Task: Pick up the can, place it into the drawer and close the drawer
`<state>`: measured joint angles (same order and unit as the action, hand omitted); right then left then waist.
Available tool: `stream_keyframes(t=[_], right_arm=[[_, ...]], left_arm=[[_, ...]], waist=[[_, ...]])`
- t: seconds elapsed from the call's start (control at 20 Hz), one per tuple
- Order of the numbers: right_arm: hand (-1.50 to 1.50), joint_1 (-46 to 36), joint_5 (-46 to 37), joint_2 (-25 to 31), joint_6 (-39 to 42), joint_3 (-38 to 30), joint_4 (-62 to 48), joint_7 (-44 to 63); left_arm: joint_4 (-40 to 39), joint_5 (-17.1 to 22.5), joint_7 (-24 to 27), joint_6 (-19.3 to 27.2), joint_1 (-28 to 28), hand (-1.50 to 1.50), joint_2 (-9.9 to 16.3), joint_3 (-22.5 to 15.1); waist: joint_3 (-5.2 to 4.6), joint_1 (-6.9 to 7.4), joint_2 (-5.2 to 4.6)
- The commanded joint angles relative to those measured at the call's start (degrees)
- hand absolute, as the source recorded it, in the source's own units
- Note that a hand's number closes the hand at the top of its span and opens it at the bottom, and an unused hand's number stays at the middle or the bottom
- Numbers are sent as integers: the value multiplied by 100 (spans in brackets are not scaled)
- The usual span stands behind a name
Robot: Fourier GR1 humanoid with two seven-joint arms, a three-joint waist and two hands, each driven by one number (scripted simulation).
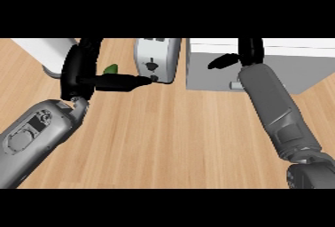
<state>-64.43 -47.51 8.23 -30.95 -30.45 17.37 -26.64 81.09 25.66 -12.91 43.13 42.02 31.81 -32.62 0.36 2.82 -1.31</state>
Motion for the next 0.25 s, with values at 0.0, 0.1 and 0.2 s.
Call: stream_keyframes(t=[0.0,0.1,0.2], right_arm=[[-150,-361,889,-202,404,-673,174,-161],[-150,-514,857,-487,161,-632,114,72],[-150,-419,933,-251,375,-667,84,-255]], left_arm=[[177,-125,89,220,-353,-150,-184,-113],[277,-145,12,96,-339,-150,103,59],[302,-130,196,5,-569,-150,-27,124]], waist=[[-20,40,59],[-29,24,80],[-32,-18,51]])
